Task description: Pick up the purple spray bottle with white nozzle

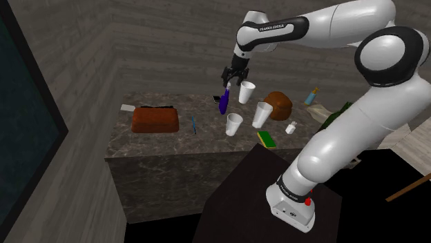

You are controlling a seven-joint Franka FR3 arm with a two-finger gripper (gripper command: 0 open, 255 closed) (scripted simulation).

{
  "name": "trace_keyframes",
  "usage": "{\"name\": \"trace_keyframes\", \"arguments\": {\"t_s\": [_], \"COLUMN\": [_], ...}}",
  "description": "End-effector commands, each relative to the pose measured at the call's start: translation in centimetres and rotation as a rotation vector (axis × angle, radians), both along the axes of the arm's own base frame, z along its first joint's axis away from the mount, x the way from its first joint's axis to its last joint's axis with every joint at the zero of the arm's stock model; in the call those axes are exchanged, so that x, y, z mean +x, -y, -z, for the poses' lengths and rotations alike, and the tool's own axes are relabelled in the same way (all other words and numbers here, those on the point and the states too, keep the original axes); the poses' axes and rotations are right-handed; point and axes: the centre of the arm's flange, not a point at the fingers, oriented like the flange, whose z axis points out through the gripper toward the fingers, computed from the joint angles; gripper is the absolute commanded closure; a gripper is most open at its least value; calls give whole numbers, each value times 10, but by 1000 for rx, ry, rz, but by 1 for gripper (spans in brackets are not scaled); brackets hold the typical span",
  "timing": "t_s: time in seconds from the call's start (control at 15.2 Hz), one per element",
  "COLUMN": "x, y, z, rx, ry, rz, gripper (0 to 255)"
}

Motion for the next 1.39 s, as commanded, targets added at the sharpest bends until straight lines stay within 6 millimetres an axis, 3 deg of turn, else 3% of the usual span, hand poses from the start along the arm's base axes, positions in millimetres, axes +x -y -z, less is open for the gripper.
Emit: {"name": "trace_keyframes", "arguments": {"t_s": [0.0,1.06,1.32], "x": [15,115,115], "y": [19,182,182], "z": [10,80,101], "rx": [-7,-58,-58], "ry": [-1,-16,-16], "rz": [29,255,255], "gripper": [0,0,0]}}
